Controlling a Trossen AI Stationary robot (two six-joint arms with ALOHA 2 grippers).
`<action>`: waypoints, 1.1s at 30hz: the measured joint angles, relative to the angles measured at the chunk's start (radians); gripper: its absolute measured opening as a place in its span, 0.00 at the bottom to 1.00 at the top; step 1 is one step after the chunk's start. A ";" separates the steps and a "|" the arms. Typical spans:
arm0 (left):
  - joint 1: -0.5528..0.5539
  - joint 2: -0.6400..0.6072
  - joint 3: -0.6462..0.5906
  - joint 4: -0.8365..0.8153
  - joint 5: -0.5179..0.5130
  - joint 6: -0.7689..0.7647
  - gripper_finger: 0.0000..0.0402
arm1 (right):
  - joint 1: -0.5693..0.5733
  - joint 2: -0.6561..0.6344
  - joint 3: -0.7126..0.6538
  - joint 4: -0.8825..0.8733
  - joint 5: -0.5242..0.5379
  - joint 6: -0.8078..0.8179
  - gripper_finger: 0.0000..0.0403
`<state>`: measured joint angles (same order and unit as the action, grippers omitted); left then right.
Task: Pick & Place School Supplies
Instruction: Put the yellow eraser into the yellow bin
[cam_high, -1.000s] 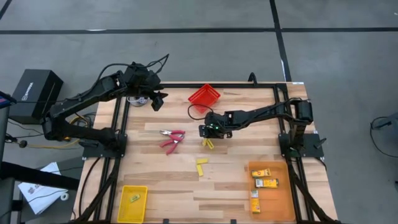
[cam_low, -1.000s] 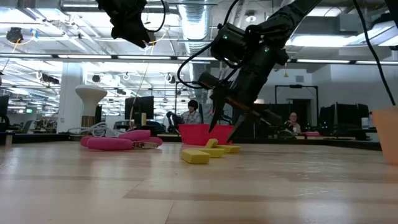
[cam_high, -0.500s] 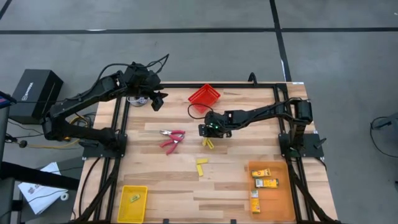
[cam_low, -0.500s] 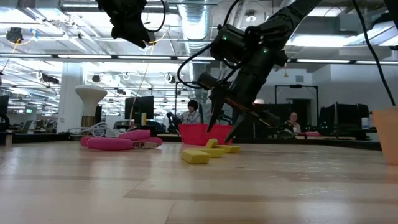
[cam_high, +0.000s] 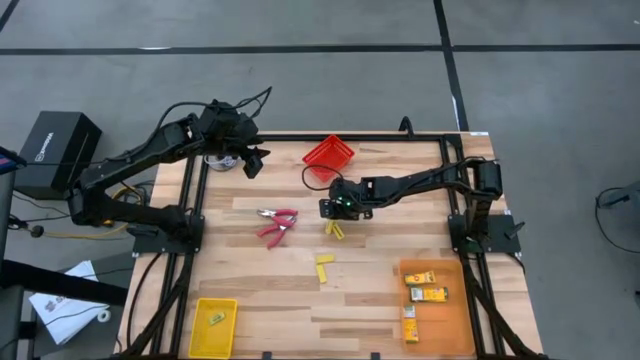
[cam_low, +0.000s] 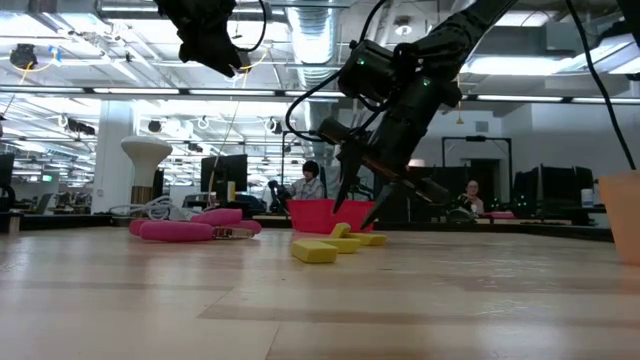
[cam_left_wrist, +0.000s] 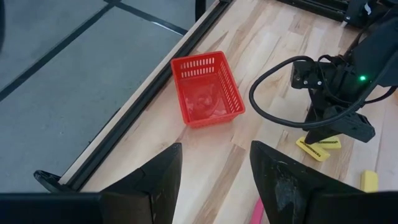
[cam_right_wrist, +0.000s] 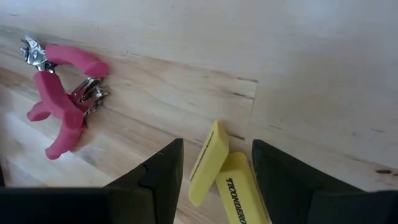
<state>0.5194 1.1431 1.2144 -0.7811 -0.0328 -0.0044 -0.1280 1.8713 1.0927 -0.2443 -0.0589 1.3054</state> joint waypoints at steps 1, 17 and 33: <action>0.000 0.000 0.000 0.000 0.000 0.000 0.46 | 0.000 0.000 0.000 0.005 0.000 -0.004 0.45; 0.000 0.000 0.000 0.000 0.000 0.000 0.46 | 0.011 0.037 -0.002 0.166 -0.051 -0.018 0.45; 0.014 0.000 0.000 -0.001 0.003 0.004 0.46 | -0.053 0.006 0.000 0.188 -0.062 -0.042 0.42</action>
<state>0.5333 1.1431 1.2140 -0.7825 -0.0297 -0.0002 -0.1809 1.8778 1.0924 -0.0566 -0.1206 1.2633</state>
